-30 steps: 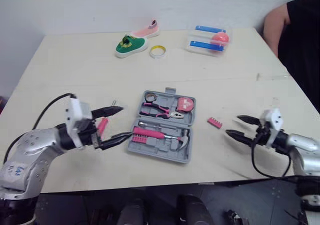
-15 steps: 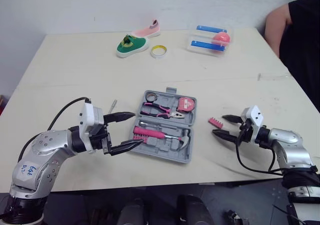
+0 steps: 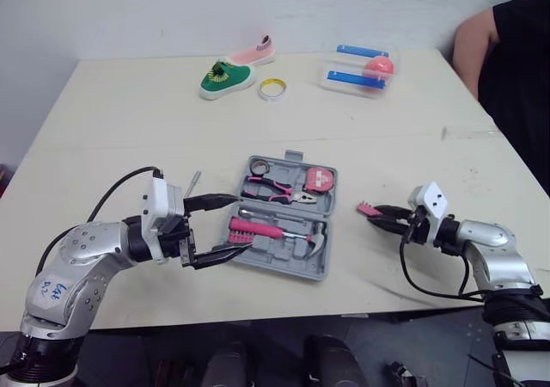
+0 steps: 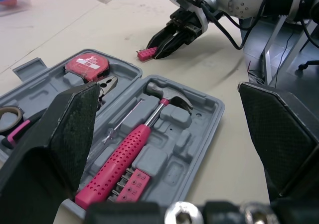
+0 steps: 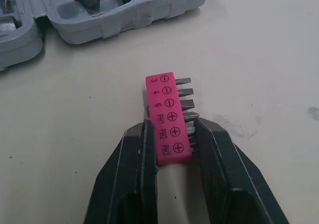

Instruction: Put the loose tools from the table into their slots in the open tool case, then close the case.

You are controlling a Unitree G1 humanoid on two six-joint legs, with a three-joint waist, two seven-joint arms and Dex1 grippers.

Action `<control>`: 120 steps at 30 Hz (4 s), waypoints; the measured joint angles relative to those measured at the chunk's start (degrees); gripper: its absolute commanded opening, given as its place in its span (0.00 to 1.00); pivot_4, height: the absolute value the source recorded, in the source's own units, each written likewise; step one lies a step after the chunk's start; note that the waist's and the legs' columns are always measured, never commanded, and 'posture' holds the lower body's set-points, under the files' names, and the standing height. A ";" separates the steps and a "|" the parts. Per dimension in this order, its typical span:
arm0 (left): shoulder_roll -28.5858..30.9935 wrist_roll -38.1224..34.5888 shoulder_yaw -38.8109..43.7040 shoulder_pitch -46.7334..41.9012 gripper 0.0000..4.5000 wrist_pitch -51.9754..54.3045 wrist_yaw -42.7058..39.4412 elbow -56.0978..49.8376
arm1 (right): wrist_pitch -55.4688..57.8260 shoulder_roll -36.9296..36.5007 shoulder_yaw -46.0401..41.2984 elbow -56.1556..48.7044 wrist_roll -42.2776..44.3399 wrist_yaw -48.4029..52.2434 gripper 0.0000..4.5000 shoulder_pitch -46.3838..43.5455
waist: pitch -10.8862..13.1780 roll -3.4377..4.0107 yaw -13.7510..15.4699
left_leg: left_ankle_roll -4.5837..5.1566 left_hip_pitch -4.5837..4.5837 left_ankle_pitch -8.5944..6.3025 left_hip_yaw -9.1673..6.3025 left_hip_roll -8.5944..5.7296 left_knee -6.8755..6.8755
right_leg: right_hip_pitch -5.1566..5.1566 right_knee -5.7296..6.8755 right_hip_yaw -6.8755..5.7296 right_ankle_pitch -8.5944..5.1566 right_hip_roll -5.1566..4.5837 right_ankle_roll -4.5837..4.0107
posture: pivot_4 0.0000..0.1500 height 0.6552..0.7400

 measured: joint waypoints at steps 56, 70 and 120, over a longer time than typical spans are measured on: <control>2.38 7.38 2.38 8.20 1.00 -9.38 -6.03 3.16 | 62.03 -2.65 26.35 -57.03 15.41 -16.14 0.17 -13.41 | 0.41 0.24 1.16 | 0.04 -1.01 0.07 -0.05 -0.02 0.08 | -0.98 0.08 -0.09 0.00 -0.01 0.00 | 1.00 1.00; 2.49 7.36 3.06 10.67 1.00 -8.43 -4.19 1.61 | 64.16 -1.48 32.50 -53.19 9.82 -17.54 0.17 -18.44 | 0.40 0.22 1.12 | 0.05 -1.05 0.07 -0.05 -0.02 0.08 | -0.99 0.21 -0.11 0.00 0.00 0.00 | 1.00 1.00; 2.26 7.37 3.43 14.97 1.00 -10.46 -4.28 0.90 | 71.53 10.24 27.09 -50.33 15.24 -17.26 0.76 -18.36 | 0.35 0.15 -0.20 | 0.03 -1.05 0.09 0.00 0.01 0.03 | -1.12 0.44 -0.05 -0.01 -0.02 -0.03 | 1.00 1.00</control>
